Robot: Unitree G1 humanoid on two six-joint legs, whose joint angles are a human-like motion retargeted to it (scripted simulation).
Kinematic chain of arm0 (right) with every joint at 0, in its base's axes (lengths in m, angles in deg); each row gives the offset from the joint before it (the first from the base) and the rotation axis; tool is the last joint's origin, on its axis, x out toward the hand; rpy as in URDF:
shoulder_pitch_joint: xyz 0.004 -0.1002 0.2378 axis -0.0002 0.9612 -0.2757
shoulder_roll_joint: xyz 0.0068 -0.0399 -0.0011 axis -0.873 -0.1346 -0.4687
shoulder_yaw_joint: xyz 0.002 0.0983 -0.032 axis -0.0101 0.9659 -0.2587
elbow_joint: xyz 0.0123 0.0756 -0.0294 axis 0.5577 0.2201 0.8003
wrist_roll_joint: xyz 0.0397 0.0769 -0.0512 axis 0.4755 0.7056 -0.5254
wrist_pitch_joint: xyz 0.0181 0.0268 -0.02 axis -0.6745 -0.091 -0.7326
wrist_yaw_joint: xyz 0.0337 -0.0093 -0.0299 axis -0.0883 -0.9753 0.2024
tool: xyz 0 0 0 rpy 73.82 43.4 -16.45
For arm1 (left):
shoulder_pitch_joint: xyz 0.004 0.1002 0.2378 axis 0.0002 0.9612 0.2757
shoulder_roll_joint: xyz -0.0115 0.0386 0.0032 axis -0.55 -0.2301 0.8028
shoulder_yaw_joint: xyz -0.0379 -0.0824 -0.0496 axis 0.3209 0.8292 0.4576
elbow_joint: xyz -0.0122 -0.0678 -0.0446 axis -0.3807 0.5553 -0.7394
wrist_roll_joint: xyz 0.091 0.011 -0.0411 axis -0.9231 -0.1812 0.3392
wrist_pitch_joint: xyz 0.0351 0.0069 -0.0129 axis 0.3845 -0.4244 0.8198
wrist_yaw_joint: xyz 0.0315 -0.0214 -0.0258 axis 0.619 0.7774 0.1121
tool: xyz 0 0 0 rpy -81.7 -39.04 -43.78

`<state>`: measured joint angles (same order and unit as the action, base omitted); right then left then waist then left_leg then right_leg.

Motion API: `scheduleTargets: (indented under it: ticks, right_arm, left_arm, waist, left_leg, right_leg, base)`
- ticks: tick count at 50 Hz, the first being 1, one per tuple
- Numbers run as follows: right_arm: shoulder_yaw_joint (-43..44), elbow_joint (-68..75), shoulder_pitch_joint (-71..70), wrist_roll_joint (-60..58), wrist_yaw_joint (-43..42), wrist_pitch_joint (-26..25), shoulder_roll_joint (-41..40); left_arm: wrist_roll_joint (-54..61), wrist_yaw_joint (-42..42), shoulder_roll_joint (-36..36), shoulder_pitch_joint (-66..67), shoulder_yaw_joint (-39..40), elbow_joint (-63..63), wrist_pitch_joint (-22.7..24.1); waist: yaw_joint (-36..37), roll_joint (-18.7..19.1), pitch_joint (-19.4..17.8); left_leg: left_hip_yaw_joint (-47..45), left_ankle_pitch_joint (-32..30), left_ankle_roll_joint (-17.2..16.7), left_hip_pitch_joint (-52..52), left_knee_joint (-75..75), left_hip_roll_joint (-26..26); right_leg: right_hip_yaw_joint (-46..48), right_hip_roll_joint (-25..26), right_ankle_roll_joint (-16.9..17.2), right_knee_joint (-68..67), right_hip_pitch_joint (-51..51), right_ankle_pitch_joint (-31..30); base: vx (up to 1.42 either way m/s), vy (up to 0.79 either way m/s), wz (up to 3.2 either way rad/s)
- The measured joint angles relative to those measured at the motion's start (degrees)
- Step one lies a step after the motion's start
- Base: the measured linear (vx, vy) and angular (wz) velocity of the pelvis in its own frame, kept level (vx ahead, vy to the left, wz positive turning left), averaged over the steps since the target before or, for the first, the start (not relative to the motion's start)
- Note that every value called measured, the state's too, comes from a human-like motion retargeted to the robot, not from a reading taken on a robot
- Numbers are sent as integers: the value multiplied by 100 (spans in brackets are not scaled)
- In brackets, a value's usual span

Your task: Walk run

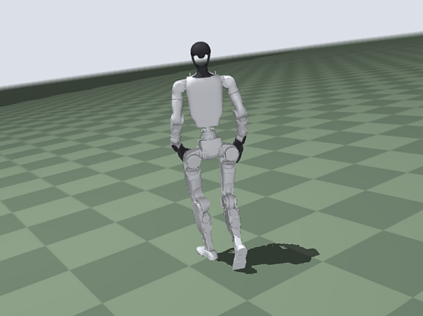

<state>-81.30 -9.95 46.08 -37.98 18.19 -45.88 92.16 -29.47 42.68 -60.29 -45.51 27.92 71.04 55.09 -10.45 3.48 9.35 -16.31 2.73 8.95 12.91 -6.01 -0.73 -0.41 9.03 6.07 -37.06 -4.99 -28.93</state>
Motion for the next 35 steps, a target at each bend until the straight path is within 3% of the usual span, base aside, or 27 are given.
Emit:
scheduleTargets:
  ticks: [7, 10, 17, 22, 25, 27, 30, 33, 35]
  right_arm:
    - [138, -150, 99, 229, -748, 383, -106]
    - [192, -253, 192, 447, -940, 552, -94]
    - [432, -283, 213, 616, -768, 549, -259]
    - [435, -309, 245, 597, -760, 438, -293]
    - [377, -325, 262, 514, -669, 360, -309]
    - [378, -372, 266, 497, -648, 337, -264]
    - [431, -402, 213, 552, -713, 254, -238]
    - [438, -295, 279, 618, -540, 185, -344]
    - [569, -204, 286, 641, -181, 76, -350]
  left_arm:
    - [148, 28, 197, 83, 95, 240, 1]
    - [180, 117, 224, 148, 71, 225, 89]
    - [218, -174, 343, 82, 292, 309, -108]
    - [172, -210, 336, 87, 340, 336, -176]
    - [189, -226, 301, 126, 355, 371, -217]
    - [215, -230, 334, 138, 327, 375, -247]
    - [284, -231, 329, 42, 296, 438, -310]
    - [192, -252, 311, 43, 343, 511, -328]
    - [104, -269, 362, -8, 281, 588, -379]
  waist:
    - [-376, 267, -105]
    - [-469, 130, -146]
    - [-787, -200, -374]
    - [-946, -231, -447]
    - [-924, -219, -483]
    - [-974, -271, -448]
    - [-1123, -369, -260]
    - [-1007, -282, -60]
    - [-870, -265, -31]
  left_leg:
    - [440, 311, 127, -440, 94, 186]
    - [605, 430, 208, -674, 136, 470]
    - [1284, 630, 311, -1387, 292, 1041]
    - [1876, 811, 257, -1825, 267, 1056]
    - [2010, 1004, 137, -2074, 125, 853]
    - [2127, 1028, 222, -2166, 57, 1012]
    - [2345, 1016, 258, -2170, -125, 1175]
    - [2398, 655, 38, -2043, -553, 1007]
    - [2482, 38, -213, -1854, -1091, 967]
  right_leg:
    - [211, -356, -353, 10, -1100, 2048]
    - [-11, -598, -149, 861, -1367, 2339]
    - [-267, -1191, 93, 2723, -1802, 2637]
    - [-302, -1293, 893, 3649, -1830, 2646]
    - [-497, -1008, 893, 3651, -1587, 2718]
    - [-658, -1167, 892, 3543, -1413, 2562]
    - [-435, -1395, 731, 3538, -1311, 1711]
    - [-564, -1292, 442, 3592, -1085, 1973]
    - [-643, -1253, 292, 3602, -922, 2108]
  base:
    - [51, 4, 51]
    - [49, -1, 66]
    - [46, -4, 91]
    - [55, -20, 99]
    - [52, -29, 75]
    - [47, 2, 107]
    - [57, -16, 129]
    - [64, -32, 85]
    - [60, -22, 79]
